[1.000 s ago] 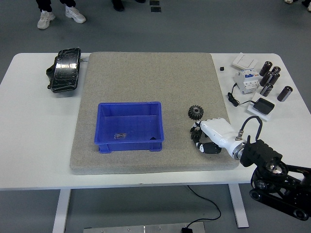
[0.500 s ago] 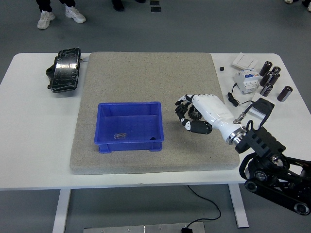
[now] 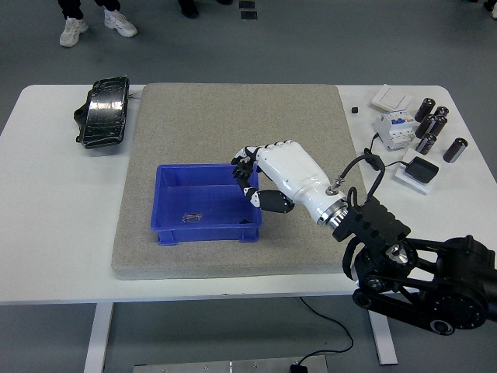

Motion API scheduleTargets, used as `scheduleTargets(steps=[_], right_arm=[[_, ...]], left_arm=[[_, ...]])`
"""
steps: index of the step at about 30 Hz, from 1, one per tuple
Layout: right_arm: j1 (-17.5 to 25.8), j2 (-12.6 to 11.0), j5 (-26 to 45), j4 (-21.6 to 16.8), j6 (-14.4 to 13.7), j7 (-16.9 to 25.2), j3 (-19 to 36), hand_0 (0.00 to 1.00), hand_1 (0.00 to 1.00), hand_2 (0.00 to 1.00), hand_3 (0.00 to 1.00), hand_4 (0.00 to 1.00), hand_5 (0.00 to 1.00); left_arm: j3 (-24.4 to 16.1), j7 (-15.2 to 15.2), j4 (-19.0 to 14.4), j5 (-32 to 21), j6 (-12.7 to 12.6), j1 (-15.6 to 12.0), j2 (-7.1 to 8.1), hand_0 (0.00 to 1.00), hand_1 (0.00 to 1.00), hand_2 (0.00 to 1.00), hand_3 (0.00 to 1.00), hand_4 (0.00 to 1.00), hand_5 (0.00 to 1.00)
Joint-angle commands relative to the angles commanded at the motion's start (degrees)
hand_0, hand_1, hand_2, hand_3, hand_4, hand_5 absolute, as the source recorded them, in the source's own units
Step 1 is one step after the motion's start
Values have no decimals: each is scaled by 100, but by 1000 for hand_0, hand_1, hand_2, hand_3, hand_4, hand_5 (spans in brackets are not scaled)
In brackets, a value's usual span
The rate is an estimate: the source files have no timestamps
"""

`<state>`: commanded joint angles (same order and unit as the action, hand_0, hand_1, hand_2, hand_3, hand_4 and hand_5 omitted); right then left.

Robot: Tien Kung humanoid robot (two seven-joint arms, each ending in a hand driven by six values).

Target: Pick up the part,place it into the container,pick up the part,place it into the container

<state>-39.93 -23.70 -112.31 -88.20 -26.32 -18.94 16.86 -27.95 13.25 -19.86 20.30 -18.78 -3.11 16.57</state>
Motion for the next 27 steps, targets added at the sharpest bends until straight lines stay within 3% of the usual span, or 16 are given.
scheduleTargets(steps=[5,6,11,12,17,18,27], right_arm=[[-118,90,52,165,236,-14,-218,506,598,533,635,533,2],[-133,100,67,175,271,-19,-253,660,727,693,683,559,233],[-173,167,148,171,371,-27,-385,660,727,693,683,559,233],[-179,184,167,165,378,-25,-397,693,760,746,703,630,269],[-194,225,213,166,407,-21,-404,693,760,746,703,630,269],[-198,231,219,171,413,-22,-408,692,768,750,708,674,286],[-182,190,419,171,395,21,-258,689,770,750,711,693,291]], left_arm=[[-16,24,0,31,11,-1,0,680,673,644,595,603,511],[-18,29,-1,35,14,-2,0,680,673,644,594,603,512],[-49,55,-3,72,19,1,5,680,673,644,594,603,512],[-57,61,-4,82,20,0,5,680,675,643,593,602,511],[-79,74,-4,112,26,-2,5,680,675,643,593,602,511],[-83,74,-4,115,27,-1,5,680,674,641,588,595,506],[-98,72,-2,131,28,4,-1,680,673,639,587,591,503]])
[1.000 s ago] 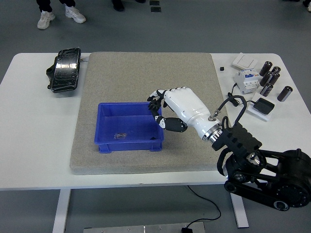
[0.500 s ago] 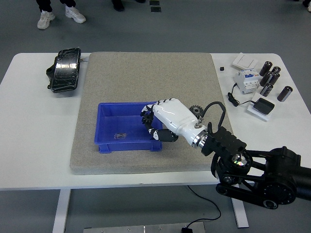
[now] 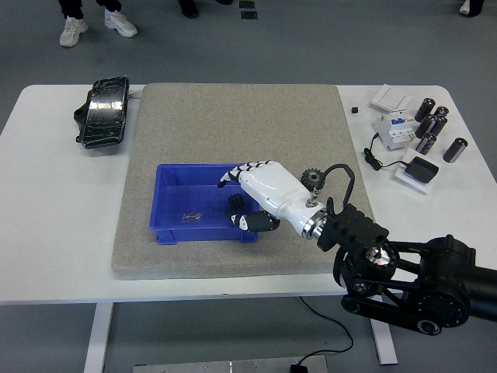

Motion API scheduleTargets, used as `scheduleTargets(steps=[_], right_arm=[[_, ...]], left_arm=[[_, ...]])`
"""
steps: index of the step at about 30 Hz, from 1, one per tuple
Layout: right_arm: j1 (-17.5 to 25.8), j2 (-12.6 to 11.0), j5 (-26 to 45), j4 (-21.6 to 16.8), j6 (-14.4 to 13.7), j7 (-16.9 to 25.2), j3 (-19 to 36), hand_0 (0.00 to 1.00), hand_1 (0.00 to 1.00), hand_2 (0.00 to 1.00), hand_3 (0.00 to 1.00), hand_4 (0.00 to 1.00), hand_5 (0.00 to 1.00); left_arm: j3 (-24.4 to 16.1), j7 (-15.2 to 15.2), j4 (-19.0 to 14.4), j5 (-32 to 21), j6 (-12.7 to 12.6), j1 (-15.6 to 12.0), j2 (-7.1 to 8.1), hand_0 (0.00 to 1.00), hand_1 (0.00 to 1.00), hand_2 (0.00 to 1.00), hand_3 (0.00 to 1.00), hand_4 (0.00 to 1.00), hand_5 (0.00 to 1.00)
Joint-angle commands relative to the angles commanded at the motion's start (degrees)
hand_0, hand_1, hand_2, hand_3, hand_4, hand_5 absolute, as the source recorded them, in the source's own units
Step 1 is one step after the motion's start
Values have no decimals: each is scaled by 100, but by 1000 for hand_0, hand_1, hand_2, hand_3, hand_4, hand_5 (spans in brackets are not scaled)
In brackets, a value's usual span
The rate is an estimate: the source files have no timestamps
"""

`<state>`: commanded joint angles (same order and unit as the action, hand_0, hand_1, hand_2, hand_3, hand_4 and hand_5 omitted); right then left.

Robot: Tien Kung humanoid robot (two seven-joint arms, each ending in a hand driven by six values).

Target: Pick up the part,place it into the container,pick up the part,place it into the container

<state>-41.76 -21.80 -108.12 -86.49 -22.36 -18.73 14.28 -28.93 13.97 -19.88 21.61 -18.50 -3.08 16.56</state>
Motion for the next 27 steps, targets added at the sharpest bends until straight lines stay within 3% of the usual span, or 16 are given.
scheduleTargets(steps=[2,3,7,8,9,12,13,14,20,21,27], right_arm=[[27,-79,201,21,-50,42,208,689,770,750,711,693,291],[36,-124,298,45,-69,58,313,634,723,730,705,699,309],[-35,-406,645,359,-164,79,764,634,723,730,705,699,309],[-88,-478,730,480,-161,93,808,634,723,730,705,699,309],[-141,-536,818,602,-153,117,813,509,677,735,702,709,316],[-294,-630,1017,1004,-4,150,687,509,677,735,702,709,316],[-331,-635,1062,1114,53,155,636,509,677,735,702,709,316],[-363,-635,1107,1221,105,163,588,443,659,769,726,721,313],[-574,-524,1314,1804,535,125,213,443,659,769,726,721,313],[-607,-495,1331,1871,613,109,151,393,622,831,829,773,335],[-740,-339,1435,2173,863,54,-136,385,623,847,841,791,352]], left_arm=[[7,-5,0,-8,-1,3,-5,680,673,639,587,591,503],[9,-5,0,-8,-1,5,-6,680,674,638,587,589,501],[10,5,-6,2,-7,4,-3,680,674,638,587,589,501],[2,11,-8,14,-9,6,0,680,674,638,587,589,501],[-2,13,-8,21,-9,9,4,680,674,637,583,588,501],[-12,13,-5,39,-6,25,11,680,674,637,583,588,501],[-12,13,-4,43,-5,29,11,680,674,637,583,588,501],[-12,12,-4,45,-3,33,11,680,674,636,583,584,496],[-9,15,-3,64,3,54,6,680,674,636,583,584,496],[-13,20,-5,73,4,59,7,681,674,634,581,580,494],[-17,17,-8,90,5,81,13,681,673,634,579,577,490]])
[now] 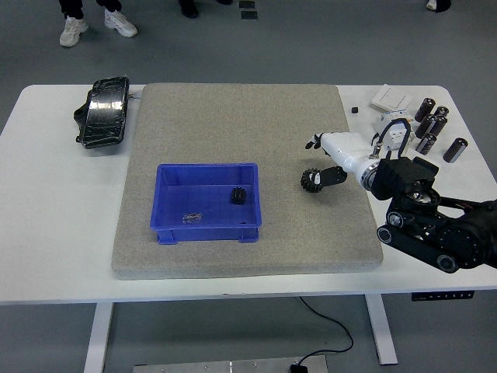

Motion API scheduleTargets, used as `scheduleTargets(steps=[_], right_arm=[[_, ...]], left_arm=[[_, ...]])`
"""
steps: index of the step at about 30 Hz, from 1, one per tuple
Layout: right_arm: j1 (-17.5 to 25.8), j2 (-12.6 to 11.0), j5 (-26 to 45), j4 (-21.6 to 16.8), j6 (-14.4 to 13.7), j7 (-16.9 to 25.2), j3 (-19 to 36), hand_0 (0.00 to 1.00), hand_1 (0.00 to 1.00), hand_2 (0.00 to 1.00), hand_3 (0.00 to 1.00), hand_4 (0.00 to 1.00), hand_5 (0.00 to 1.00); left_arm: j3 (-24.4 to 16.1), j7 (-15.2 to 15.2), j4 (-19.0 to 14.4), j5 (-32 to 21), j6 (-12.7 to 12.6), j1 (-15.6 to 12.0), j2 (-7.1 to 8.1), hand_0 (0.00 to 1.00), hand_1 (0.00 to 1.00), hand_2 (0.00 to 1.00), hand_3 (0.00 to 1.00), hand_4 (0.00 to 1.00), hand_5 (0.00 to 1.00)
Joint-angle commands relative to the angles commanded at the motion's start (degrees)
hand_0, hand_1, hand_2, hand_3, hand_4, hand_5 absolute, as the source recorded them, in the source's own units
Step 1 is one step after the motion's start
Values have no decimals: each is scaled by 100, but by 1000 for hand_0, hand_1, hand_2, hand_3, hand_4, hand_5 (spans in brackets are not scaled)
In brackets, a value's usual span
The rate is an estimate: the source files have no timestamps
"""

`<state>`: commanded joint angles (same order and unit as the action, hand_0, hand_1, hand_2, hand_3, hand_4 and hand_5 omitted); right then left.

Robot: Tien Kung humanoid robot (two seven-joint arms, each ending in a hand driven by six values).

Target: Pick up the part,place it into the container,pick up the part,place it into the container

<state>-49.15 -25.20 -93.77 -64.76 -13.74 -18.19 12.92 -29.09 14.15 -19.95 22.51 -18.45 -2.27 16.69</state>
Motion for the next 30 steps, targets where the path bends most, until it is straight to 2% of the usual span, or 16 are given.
scheduleTargets(steps=[10,23,24,29,30], right_arm=[[-43,129,-44,66,129,-67,-311,382,620,853,849,788,348],[-18,88,1,301,138,-33,-525,367,592,814,834,757,320],[-13,81,2,296,122,-24,-530,350,561,756,753,752,326],[6,92,22,273,12,29,-576,350,561,756,753,752,326],[10,98,28,273,-10,37,-588,332,522,652,700,697,320]], left_arm=[[-1,-15,-3,-2,-15,11,11,680,673,632,577,575,490],[-24,-36,-6,-1,-27,8,22,680,673,631,576,571,489],[-26,-40,-6,-3,-29,6,22,680,673,631,574,570,490],[-32,-58,-2,-11,-29,-1,26,680,673,631,574,570,490],[-31,-64,0,-17,-28,-1,27,680,673,631,574,569,490]])
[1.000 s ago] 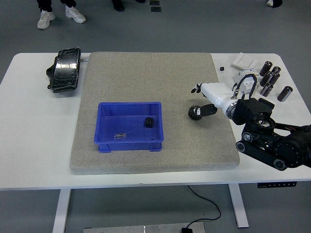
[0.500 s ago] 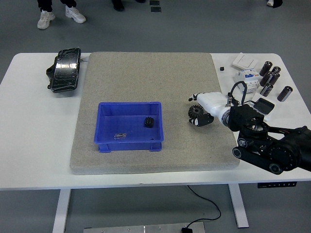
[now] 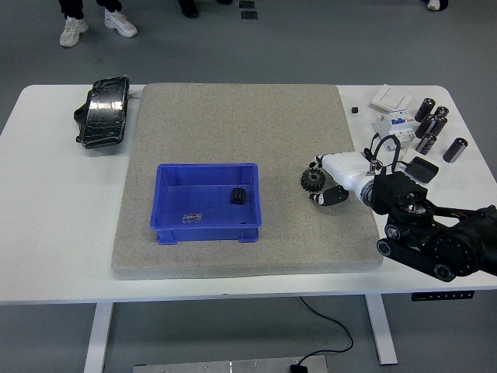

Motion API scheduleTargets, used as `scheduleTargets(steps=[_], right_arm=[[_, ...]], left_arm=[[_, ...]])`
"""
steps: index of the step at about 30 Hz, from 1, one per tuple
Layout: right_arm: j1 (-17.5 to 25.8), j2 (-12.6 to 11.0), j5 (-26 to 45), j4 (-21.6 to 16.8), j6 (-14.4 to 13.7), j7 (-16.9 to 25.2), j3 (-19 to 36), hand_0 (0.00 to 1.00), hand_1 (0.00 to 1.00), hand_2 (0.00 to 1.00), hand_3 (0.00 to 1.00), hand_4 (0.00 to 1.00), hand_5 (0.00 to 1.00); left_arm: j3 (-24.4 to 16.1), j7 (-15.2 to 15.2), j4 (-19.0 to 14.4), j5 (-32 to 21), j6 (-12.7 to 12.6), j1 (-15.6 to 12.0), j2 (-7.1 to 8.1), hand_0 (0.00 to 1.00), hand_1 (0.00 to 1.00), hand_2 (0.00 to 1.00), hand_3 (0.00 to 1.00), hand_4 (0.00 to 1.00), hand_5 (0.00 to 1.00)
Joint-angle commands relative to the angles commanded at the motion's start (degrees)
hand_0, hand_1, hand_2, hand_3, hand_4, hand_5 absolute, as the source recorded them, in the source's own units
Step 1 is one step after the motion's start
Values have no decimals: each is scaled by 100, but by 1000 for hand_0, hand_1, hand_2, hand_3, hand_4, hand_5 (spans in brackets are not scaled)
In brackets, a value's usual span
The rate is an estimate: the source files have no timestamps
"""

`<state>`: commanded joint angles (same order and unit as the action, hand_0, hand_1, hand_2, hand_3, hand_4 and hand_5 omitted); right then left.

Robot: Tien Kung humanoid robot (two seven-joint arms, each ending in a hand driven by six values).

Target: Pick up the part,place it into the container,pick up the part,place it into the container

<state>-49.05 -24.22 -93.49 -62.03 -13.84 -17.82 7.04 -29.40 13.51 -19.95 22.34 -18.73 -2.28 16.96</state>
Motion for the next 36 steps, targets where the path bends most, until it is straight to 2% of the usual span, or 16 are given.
scheduleTargets(steps=[5,6,11,12,17,18,23,24,32,36], right_arm=[[4,27,26,1,-87,24,-39,332,522,652,700,697,320],[3,32,30,1,-100,26,-41,314,505,635,692,622,269],[6,59,49,1,-162,28,-54,314,505,635,692,622,269],[8,61,57,3,-170,30,-60,301,499,599,686,540,198],[27,64,79,13,-211,39,-89,301,499,599,686,540,198],[29,64,70,11,-214,33,-94,378,515,467,632,592,2],[45,47,31,-35,-256,28,-92,378,515,467,632,592,2],[47,44,20,-45,-271,32,-89,385,500,363,499,452,2],[72,-13,-31,-99,-403,84,-9,382,500,352,492,446,2],[120,-78,-128,-252,-513,104,159,384,502,348,491,438,2]], left_arm=[[18,-21,5,-27,5,-5,-2,680,673,631,574,569,490],[17,-19,5,-25,4,-6,-2,680,673,632,574,566,498],[6,-23,7,-18,4,-9,1,680,673,632,574,566,498],[6,-26,8,-18,4,-10,1,680,673,632,574,564,501],[0,-23,4,-11,-1,-19,6,680,673,632,574,564,501],[-1,-25,5,-9,-3,-20,8,679,673,632,573,563,502],[-2,-57,10,-35,-22,-13,19,679,673,632,573,563,502],[3,-64,10,-43,-27,-14,18,679,673,633,573,564,504],[23,-111,15,-88,-64,-4,8,679,673,635,573,563,505],[28,-119,11,-95,-85,-10,-3,679,674,636,574,564,508]])
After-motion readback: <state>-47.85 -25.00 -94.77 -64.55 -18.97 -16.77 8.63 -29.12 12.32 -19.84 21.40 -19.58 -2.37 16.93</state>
